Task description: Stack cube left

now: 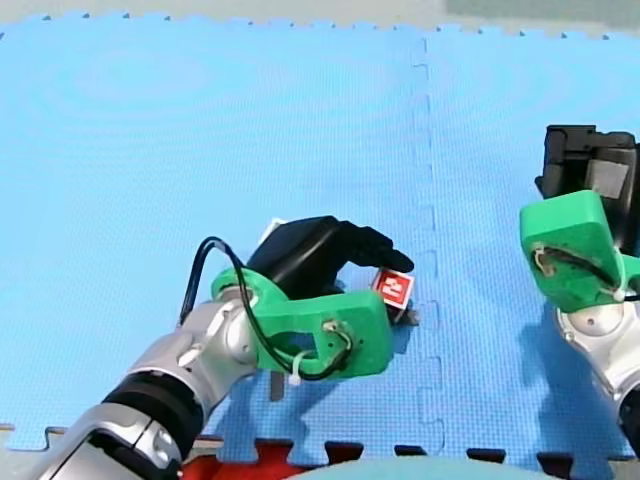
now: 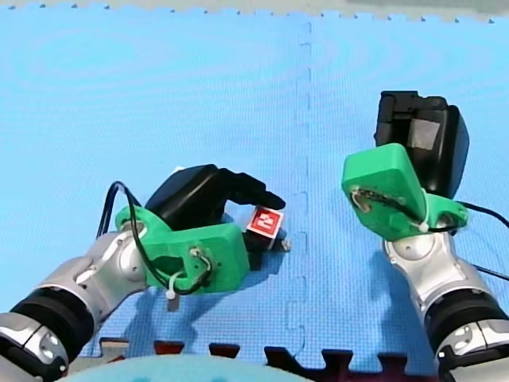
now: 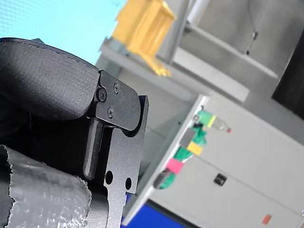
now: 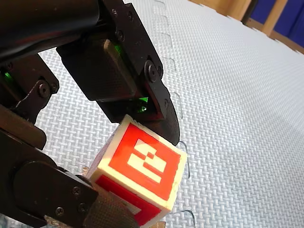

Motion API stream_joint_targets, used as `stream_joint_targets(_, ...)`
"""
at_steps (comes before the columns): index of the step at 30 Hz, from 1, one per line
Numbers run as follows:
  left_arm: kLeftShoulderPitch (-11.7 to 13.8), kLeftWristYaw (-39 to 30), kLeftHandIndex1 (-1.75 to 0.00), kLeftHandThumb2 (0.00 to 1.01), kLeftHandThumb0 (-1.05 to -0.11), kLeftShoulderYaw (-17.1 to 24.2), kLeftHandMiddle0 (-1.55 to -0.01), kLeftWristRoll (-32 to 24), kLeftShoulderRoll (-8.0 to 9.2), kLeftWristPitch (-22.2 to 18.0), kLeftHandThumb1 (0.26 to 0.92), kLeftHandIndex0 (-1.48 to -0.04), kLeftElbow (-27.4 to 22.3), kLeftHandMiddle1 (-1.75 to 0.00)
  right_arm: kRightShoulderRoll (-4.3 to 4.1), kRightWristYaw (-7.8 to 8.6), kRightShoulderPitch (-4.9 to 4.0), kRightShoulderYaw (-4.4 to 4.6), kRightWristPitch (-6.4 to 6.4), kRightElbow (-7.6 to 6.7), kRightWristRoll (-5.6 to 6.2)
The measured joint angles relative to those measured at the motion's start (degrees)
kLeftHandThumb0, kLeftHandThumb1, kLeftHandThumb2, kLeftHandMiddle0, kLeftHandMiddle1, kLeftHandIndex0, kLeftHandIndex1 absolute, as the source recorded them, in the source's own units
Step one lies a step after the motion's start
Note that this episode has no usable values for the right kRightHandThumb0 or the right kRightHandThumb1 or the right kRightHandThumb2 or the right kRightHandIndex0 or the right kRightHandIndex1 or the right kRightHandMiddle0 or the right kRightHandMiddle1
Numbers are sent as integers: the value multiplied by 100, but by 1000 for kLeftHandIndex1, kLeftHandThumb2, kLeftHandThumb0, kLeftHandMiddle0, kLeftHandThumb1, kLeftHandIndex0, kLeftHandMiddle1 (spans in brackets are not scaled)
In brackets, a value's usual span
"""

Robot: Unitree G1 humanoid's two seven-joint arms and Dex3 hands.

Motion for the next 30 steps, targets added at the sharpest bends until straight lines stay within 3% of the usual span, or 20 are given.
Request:
stream_joint_targets(13, -5, 0, 0, 0, -461, -51, -939, 60, -43, 164, 765, -1305, 9, -1746, -82, 7, 2, 0, -125, -24, -11)
stream_joint_targets(24, -3, 45, -1, 1, -434, -131, -932, 190, -37, 377, 766, -1303, -65, -1746, -135, -77, 72, 44, -196, -247, -109)
stream_joint_targets(30, -2, 40, 0, 0, -434, -175, -932, 212, -37, 495, 765, -1263, -121, -1746, -181, -80, 104, 44, -249, -292, -119)
